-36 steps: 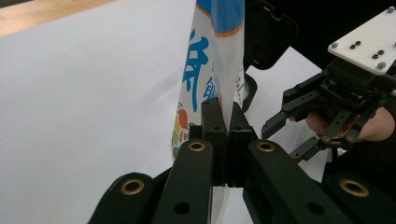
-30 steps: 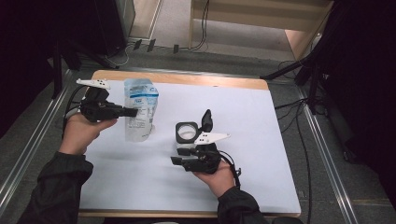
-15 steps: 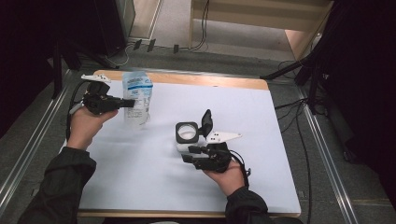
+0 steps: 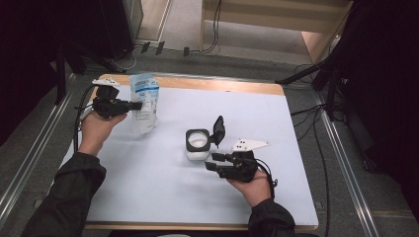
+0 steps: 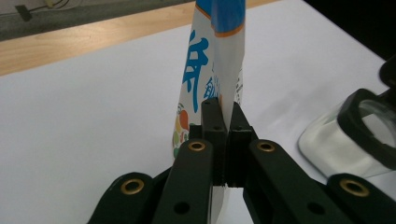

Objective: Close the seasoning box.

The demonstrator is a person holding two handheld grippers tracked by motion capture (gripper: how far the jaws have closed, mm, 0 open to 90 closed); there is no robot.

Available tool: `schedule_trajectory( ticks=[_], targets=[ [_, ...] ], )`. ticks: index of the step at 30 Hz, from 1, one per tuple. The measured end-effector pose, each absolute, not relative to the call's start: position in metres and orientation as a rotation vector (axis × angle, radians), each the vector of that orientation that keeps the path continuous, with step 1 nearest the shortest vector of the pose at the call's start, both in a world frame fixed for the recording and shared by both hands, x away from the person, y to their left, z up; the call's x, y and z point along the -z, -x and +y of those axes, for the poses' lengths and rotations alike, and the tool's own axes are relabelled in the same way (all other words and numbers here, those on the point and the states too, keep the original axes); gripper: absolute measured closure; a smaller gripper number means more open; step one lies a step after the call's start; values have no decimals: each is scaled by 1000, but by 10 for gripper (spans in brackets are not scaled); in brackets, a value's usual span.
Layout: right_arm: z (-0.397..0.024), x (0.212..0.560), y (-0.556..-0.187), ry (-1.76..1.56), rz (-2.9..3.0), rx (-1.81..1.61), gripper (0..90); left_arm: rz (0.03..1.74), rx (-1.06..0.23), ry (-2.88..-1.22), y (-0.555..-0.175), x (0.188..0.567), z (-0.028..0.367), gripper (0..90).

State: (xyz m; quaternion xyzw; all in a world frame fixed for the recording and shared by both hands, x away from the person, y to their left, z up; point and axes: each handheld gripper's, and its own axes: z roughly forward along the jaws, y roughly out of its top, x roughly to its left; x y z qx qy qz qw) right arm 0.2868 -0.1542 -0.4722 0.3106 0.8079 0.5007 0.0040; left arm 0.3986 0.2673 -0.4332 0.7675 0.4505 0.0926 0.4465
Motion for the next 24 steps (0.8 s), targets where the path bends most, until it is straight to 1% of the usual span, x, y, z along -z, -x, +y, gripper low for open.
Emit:
schedule_trajectory(
  ticks=[3, 10, 13, 19, 24],
  targets=[
    [-161, 472, -288, -992, 2522, -1560, 554, 1113, -225, -1943, -399, 438, 265, 900],
    [-169, 471, -292, -1016, 2509, -1521, 556, 1099, -217, -1921, -392, 443, 269, 900],
    [-172, 470, -295, -1032, 2491, -1522, 559, 1087, -211, -1942, -385, 445, 271, 900],
    [-177, 468, -301, -1052, 2473, -1518, 568, 1089, -188, -1970, -373, 452, 278, 874],
    [-178, 467, -306, -1057, 2471, -1496, 578, 1088, -180, -1948, -369, 456, 280, 849]
  ],
)
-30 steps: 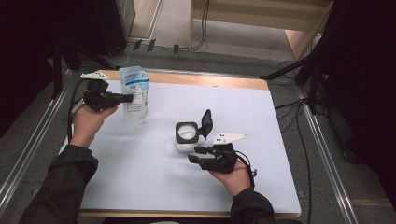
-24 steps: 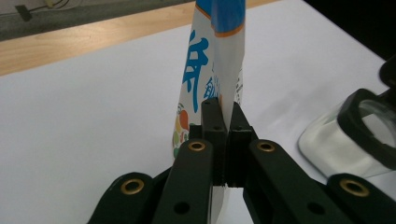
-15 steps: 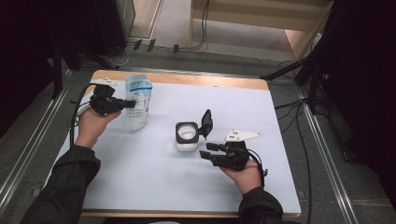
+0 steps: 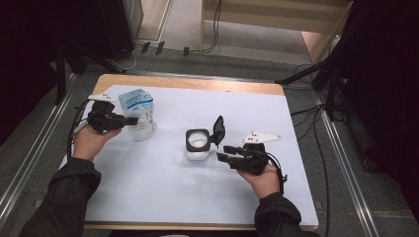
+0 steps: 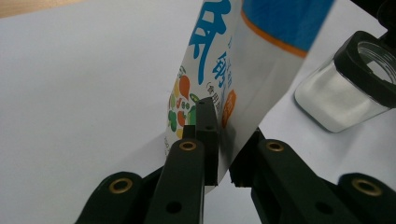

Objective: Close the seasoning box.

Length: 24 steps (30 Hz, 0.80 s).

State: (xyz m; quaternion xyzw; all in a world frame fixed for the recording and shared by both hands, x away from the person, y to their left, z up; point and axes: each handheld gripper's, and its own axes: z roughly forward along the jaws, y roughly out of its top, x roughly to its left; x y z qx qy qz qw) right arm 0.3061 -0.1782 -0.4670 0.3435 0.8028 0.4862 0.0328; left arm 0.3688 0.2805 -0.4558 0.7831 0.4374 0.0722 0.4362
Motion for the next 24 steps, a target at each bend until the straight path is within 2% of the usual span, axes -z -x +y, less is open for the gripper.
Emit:
schedule_trajectory(
  ticks=[15, 17, 21, 24],
  targets=[
    [-183, 468, -313, -1118, 2455, -1514, 635, 1081, -173, -1947, -368, 456, 281, 765],
    [-184, 467, -314, -1148, 2446, -1525, 680, 1087, -186, -1946, -368, 457, 281, 718],
    [-183, 469, -317, -1197, 2441, -1519, 794, 1077, -172, -1952, -368, 458, 280, 695],
    [-184, 469, -322, -1217, 2432, -1520, 869, 1080, -181, -1939, -367, 459, 281, 622]
  ],
)
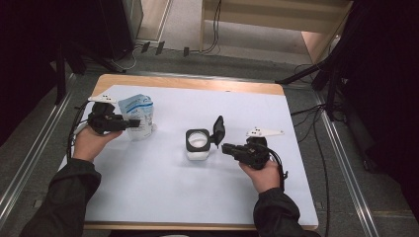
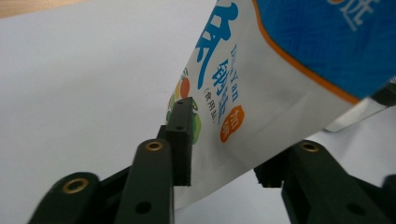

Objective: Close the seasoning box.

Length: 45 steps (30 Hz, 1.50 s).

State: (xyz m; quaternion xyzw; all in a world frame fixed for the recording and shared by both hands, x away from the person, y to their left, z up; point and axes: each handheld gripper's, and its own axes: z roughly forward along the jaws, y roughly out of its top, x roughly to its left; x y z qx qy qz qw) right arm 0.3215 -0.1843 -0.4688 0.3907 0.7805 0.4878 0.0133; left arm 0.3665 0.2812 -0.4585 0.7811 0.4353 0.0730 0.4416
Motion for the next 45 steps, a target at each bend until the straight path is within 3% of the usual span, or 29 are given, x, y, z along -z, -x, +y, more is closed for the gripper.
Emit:
schedule_trajectory(
  ticks=[6, 20, 39, 45],
  targets=[
    [-185, 466, -331, -1233, 2402, -1530, 897, 1092, -176, -1944, -361, 459, 286, 519],
    [-175, 457, -353, -1211, 2379, -1572, 899, 1118, -161, -1947, -342, 460, 294, 410],
    [-162, 451, -359, -1178, 2384, -1623, 900, 1106, -127, -1933, -313, 456, 292, 407],
    [-158, 451, -365, -1170, 2382, -1635, 900, 1080, -175, -1932, -306, 456, 292, 412]
  ],
)
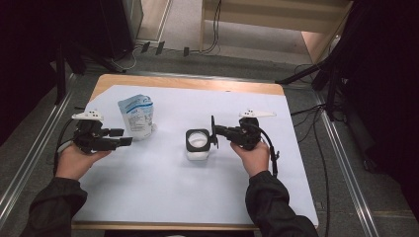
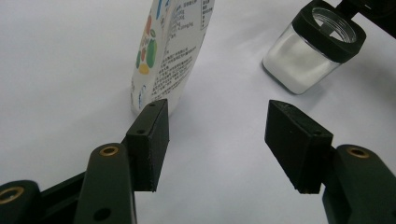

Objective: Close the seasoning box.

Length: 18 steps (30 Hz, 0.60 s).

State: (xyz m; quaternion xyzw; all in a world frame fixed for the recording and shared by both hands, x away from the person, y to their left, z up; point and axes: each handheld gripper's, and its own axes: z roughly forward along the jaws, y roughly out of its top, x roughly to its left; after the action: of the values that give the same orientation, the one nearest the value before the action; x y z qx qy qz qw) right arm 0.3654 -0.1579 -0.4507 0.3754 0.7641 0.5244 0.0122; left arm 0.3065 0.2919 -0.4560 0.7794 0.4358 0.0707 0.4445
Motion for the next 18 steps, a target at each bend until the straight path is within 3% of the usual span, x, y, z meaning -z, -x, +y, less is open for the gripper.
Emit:
schedule_trajectory(
  ticks=[18],
  targets=[
    [-140, 455, -380, -1145, 2439, -1623, 900, 1118, -171, -1913, -302, 465, 302, 407]
  ],
)
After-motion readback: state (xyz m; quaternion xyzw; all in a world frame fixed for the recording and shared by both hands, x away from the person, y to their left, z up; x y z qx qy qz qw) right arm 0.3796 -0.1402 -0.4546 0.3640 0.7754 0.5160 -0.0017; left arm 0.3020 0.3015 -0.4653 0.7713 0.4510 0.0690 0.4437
